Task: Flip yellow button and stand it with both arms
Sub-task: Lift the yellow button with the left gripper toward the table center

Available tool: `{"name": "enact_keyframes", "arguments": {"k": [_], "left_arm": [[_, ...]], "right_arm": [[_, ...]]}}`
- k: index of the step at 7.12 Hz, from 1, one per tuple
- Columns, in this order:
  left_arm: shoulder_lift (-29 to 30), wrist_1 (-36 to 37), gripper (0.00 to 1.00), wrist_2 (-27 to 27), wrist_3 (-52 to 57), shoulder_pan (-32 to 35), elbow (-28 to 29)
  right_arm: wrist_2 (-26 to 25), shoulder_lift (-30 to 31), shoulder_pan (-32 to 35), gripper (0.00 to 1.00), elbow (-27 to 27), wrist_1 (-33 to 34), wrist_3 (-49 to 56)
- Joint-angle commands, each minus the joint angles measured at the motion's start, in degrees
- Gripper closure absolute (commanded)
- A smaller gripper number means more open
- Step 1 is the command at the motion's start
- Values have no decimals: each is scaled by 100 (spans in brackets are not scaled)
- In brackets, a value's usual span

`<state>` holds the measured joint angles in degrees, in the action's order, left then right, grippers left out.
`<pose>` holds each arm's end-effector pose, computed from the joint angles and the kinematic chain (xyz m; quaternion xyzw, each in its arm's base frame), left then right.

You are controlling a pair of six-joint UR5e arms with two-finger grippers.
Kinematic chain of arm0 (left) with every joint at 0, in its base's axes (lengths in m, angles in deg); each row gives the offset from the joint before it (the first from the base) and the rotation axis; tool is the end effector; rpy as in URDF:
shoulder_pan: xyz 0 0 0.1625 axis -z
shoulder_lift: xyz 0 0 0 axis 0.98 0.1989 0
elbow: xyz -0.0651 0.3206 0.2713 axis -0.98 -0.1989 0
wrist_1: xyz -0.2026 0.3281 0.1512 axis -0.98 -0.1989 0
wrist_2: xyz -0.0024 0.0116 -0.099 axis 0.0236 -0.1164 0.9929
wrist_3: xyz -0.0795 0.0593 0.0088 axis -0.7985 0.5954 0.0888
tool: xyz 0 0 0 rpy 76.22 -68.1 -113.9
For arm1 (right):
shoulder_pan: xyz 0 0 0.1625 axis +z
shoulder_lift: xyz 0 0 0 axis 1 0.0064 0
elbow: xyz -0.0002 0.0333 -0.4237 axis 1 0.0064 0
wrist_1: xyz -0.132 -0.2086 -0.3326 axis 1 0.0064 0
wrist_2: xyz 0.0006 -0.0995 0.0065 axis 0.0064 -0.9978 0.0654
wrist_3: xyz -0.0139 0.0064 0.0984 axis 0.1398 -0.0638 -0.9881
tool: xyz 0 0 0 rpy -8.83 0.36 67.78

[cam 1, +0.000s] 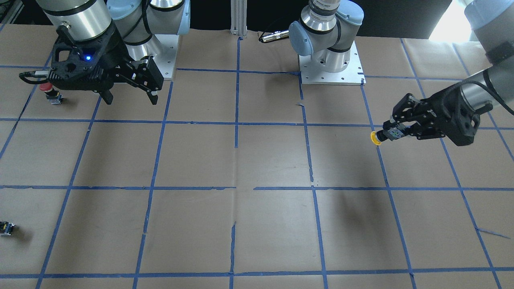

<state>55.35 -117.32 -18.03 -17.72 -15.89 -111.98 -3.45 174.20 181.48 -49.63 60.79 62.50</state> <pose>0.0681 -0.5084 0.3963 -0.1968 -0.9422 -0.0039 0.2712 0.1574 -0.4991 0.5086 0.0241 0.9988 -0.0118 0.0405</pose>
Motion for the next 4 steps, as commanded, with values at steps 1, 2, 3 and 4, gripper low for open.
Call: {"name": "enact_keyframes", "arguments": {"k": [1, 2, 3, 4], "left_arm": [[-327, -1028, 92, 1528, -484, 292, -3], [-327, -1563, 92, 2345, -495, 337, -82], [-406, -2169, 92, 3388, -496, 581, -74], [-415, -2218, 92, 3790, -496, 905, -83]], "right_arm": [[297, -1, -183, 1, 15, -17, -103], [787, 8, -489, 1, 6, -113, -225], [1549, 51, -954, 1, 6, -619, -340], [2340, 95, -1332, 1, -11, -1155, -350]]}}
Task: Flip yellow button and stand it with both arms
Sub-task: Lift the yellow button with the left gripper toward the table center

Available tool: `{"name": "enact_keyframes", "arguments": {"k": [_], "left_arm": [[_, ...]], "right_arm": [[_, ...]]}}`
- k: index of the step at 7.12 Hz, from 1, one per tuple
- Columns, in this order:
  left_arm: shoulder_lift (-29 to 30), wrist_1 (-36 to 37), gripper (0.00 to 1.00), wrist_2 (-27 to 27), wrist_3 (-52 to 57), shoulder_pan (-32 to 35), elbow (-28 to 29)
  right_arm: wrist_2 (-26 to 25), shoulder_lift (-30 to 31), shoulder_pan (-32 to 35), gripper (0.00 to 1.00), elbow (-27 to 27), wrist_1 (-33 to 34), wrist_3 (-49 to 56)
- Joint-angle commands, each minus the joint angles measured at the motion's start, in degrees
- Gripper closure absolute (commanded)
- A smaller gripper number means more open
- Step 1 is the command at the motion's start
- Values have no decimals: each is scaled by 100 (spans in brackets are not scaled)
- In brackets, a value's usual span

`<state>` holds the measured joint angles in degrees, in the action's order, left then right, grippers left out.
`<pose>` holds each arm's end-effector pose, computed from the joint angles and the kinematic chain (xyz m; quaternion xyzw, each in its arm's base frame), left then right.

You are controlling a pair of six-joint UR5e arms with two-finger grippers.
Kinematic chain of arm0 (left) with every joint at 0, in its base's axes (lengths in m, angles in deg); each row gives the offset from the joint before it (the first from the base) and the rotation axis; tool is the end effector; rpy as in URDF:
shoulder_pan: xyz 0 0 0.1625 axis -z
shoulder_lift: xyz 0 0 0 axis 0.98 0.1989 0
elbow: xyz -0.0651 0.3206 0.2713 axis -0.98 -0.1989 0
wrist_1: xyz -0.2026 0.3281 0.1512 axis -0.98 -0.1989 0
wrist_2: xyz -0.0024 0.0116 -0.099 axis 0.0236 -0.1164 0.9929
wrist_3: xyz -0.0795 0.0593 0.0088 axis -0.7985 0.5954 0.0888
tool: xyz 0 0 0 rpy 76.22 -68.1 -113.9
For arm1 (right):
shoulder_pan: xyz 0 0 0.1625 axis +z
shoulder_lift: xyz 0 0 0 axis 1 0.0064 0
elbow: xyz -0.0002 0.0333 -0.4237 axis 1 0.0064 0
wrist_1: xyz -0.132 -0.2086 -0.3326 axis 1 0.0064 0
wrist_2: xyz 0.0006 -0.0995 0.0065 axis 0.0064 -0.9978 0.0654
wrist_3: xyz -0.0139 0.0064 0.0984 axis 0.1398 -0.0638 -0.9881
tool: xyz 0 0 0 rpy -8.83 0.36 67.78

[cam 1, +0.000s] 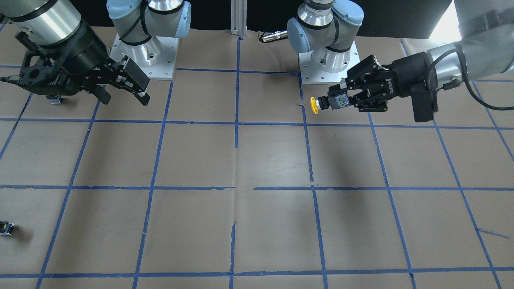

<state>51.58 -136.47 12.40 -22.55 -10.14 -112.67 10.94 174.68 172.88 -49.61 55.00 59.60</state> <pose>-0.0361 -0.4897 0.4329 -0.0702 -0.8533 0.0220 0.5163 0.1068 -0.5072 0.5082 0.1282 0.9775 0.0328 0.1643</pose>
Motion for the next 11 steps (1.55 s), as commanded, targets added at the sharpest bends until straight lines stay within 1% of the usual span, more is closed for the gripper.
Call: {"name": "enact_keyframes", "arguments": {"k": [1, 2, 3, 4, 5, 6, 7, 8, 9, 11], "left_arm": [[-38, -304, 92, 1308, -21, 724, -39], [-64, -330, 92, 1879, -91, 981, -135], [-90, -330, 93, 2015, -91, 1131, -371], [-195, -322, 94, 2869, -30, 1368, -800], [-300, -261, 95, 3356, -47, 1648, -1082], [-397, -260, 96, 3570, -73, 1730, -1120], [-424, -269, 96, 3772, -82, 1748, -1120], [-416, -269, 96, 4131, -83, 1774, -1138], [-451, -269, 96, 4169, -83, 1783, -1138], [-469, -269, 96, 4178, -91, 1783, -1138]], "right_arm": [[1595, 66, -728, 1, -13, -1234, -139], [2272, 110, -730, 1, -13, -1719, -557], [2810, 145, -722, 0, -22, -1941, -1005], [3416, 302, -678, 1, -66, -2309, -1392], [4005, 364, -669, 1, -162, -2348, -1770], [4202, 365, -538, 1, -197, -2348, -1861], [4187, 356, -250, 1, -215, -2374, -1914], [4195, 321, -82, 1, -268, -2418, -2002], [4204, 269, -71, 1, -416, -2314, -1994], [4274, 154, -54, 1, -444, -2260, -2046]]}}
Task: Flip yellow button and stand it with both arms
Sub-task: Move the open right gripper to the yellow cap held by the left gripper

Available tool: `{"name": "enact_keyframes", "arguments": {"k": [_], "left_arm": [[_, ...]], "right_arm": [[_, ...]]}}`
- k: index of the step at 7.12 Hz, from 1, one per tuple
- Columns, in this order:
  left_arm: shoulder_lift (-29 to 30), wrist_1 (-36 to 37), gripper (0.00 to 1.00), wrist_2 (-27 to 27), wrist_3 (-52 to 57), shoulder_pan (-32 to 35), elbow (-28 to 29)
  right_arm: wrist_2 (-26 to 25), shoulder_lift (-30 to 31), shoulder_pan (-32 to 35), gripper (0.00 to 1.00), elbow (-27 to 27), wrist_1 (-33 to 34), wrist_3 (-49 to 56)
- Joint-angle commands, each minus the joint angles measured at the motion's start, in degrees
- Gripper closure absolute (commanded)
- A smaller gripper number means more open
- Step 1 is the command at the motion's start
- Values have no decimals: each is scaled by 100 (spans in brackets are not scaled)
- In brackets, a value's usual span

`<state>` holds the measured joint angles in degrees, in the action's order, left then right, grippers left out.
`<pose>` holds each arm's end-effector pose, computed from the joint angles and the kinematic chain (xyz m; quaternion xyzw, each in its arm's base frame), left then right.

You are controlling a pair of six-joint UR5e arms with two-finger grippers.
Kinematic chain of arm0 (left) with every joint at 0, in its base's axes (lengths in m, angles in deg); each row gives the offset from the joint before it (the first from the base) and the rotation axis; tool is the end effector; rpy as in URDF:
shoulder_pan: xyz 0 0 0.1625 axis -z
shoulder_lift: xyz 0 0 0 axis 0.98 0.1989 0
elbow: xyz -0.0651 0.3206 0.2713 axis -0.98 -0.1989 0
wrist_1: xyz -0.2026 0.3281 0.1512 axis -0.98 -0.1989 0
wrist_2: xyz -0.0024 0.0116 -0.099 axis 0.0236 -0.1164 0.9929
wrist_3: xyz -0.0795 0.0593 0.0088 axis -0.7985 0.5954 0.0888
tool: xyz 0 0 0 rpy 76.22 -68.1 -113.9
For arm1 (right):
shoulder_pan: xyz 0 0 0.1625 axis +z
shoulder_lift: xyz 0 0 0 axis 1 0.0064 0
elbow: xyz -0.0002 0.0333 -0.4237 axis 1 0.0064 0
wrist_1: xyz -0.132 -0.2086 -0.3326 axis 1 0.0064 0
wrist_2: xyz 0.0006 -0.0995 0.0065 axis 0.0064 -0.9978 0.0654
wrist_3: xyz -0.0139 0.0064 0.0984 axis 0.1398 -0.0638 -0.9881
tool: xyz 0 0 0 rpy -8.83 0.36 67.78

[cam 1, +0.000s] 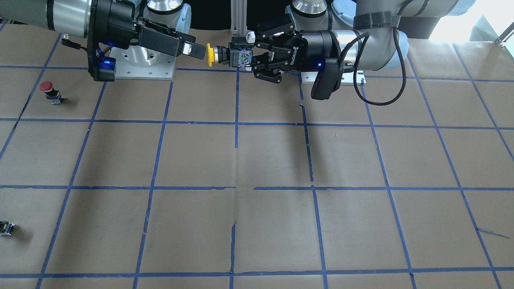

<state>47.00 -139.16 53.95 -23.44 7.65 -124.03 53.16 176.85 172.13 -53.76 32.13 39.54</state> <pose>-0.2032 -0.4459 0.4275 0.0314 -0.6826 0.0669 0.7270 0.1604 -0.4717 0.5051 0.3714 0.7576 0.2950 0.4485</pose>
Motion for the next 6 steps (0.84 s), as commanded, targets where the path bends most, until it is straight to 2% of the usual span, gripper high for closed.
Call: {"name": "enact_keyframes", "arguments": {"k": [1, 2, 3, 4, 6], "left_arm": [[-28, 0, 96, 23, -12, 13, -2], [-45, -9, 96, 23, -55, 13, -2], [-63, -9, 96, 84, -186, 13, 33], [-72, -9, 96, 94, -205, 13, 33], [-72, -9, 96, 94, -205, 21, 24]], "right_arm": [[331, -116, 21, 1, -11, 96, -41], [613, -229, 21, 1, 33, 306, -67], [685, -248, 21, 1, 33, 386, -119], [686, -257, 38, 1, 33, 439, -120], [624, -222, 213, 8, 33, 519, -111]]}}
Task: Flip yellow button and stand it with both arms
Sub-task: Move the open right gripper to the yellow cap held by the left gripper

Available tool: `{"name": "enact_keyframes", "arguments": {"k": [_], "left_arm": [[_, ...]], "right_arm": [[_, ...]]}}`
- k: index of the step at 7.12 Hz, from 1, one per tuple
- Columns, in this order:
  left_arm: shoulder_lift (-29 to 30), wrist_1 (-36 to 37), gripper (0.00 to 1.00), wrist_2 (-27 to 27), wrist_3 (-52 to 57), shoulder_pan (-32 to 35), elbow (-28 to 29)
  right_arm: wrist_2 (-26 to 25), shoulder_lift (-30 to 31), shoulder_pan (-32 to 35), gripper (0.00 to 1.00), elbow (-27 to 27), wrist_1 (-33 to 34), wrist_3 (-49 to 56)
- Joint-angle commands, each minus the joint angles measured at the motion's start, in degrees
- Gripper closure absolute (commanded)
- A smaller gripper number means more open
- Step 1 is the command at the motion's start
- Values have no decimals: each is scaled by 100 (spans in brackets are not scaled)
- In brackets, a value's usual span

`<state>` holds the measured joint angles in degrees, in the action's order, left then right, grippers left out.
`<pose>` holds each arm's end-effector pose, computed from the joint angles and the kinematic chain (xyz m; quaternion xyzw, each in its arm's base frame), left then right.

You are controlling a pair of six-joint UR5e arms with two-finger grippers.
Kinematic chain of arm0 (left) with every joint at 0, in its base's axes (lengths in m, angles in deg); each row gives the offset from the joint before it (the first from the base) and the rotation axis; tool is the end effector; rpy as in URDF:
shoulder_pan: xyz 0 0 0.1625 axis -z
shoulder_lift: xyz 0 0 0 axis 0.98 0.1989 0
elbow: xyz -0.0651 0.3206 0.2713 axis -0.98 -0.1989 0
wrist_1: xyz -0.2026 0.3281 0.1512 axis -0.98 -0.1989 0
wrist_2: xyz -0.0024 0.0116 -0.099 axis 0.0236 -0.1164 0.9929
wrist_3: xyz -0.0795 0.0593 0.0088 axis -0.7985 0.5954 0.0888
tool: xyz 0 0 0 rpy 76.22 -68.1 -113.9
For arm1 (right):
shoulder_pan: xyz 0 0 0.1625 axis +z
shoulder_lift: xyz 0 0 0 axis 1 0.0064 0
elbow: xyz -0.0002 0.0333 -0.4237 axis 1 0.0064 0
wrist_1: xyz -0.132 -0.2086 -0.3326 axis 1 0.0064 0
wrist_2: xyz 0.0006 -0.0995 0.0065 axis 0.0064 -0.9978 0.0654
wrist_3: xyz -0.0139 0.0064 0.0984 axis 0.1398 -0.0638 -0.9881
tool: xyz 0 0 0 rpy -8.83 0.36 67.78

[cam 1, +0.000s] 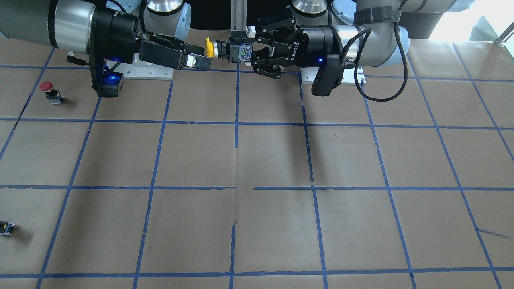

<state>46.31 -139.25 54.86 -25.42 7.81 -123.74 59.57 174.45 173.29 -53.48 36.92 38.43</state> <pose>-0.2044 -0.4439 0.4359 0.0405 -0.6777 0.0629 0.7315 0.1718 -0.4951 0.5028 0.3629 0.7348 0.2877 0.4956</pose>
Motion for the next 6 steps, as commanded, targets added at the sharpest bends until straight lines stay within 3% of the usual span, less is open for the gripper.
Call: {"name": "enact_keyframes", "arguments": {"k": [1, 3, 4, 6], "left_arm": [[6, 9, 96, 3, 1, 6, -31], [6, 9, 96, 3, -16, 6, -5], [6, 9, 96, 3, -7, 6, -5], [6, 9, 96, 3, -7, 6, -22]], "right_arm": [[53, 88, 116, 8, 5, 49, -17], [10, 115, 116, 8, -4, 23, 9], [9, 115, 116, 24, -4, 23, 18], [-43, 124, 116, 74, -4, 5, 44]]}}
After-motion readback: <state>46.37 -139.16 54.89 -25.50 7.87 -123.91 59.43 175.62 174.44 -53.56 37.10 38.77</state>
